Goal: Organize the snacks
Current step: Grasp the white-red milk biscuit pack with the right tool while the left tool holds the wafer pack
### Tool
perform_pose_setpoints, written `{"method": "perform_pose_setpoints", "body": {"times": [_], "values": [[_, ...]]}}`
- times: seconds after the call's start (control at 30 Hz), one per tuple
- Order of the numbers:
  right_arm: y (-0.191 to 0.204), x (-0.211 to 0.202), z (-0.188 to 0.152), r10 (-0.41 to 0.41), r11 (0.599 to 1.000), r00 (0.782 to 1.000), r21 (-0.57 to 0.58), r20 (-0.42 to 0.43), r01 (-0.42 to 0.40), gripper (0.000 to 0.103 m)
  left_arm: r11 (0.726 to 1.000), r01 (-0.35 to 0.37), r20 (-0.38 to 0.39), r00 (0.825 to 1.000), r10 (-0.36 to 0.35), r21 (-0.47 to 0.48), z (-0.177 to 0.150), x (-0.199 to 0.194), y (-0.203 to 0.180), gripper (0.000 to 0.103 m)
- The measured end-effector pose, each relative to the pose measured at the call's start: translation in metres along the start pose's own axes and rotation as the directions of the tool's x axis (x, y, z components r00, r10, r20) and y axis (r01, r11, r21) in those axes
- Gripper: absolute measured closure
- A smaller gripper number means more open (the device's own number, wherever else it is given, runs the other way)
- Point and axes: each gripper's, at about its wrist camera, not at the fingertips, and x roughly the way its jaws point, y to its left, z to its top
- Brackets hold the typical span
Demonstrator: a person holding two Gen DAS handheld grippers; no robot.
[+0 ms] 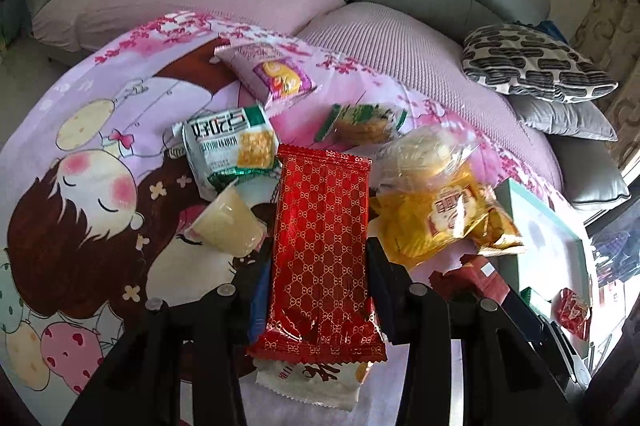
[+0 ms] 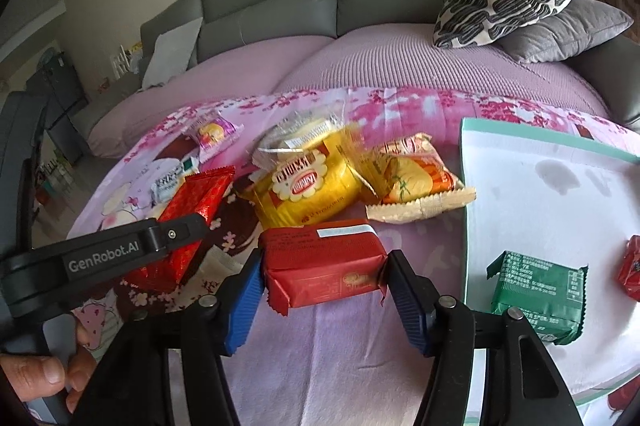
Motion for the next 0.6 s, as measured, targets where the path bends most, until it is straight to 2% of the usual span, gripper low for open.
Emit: {"method": "perform_pose_setpoints", "body": {"times": [0.27,0.6], "values": [[0.001,-0.021,0.005,0.015,1.000,0.997,-0.001,0.071,-0.015,0.039,0.999,0.031,0.069,0.997,-0.032,0.011,0.006,-0.025,-0.007,0.058],[-0.008,-0.033,0.009,0.014,0.999,0.994,0.029,0.108,-0.017,0.043,0.998,0.052,0.114,0.992,-0.055,0.030,0.007,-0.041,-0.020,0.058]]}}
